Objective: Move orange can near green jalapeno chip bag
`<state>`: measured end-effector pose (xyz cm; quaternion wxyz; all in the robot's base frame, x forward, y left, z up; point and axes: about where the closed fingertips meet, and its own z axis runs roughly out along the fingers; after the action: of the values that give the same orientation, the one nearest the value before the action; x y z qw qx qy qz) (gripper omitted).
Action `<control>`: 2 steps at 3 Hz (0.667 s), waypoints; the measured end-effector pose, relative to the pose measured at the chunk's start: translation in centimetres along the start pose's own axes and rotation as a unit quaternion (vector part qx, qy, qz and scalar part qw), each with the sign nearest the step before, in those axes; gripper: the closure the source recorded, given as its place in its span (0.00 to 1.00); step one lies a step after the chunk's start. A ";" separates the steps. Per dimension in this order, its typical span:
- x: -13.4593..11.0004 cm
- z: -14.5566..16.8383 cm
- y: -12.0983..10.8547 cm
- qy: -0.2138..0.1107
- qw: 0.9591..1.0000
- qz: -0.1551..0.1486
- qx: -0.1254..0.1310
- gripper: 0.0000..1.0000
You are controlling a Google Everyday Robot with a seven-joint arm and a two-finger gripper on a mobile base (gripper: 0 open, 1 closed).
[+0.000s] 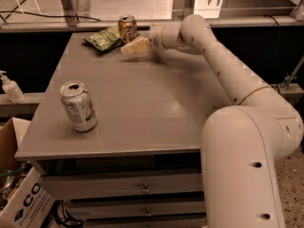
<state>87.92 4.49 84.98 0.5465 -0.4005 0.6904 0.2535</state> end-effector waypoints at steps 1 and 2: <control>-0.3 -3.5 -1.1 -0.013 1.000 0.005 0.006 0.00; -1.3 -9.0 -3.1 -0.041 0.999 0.003 0.021 0.00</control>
Offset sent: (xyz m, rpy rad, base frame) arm -0.0394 -0.1447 0.0756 0.1153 -0.1106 -0.0624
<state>85.66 -3.90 88.99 0.5819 -0.3762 0.6738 0.2568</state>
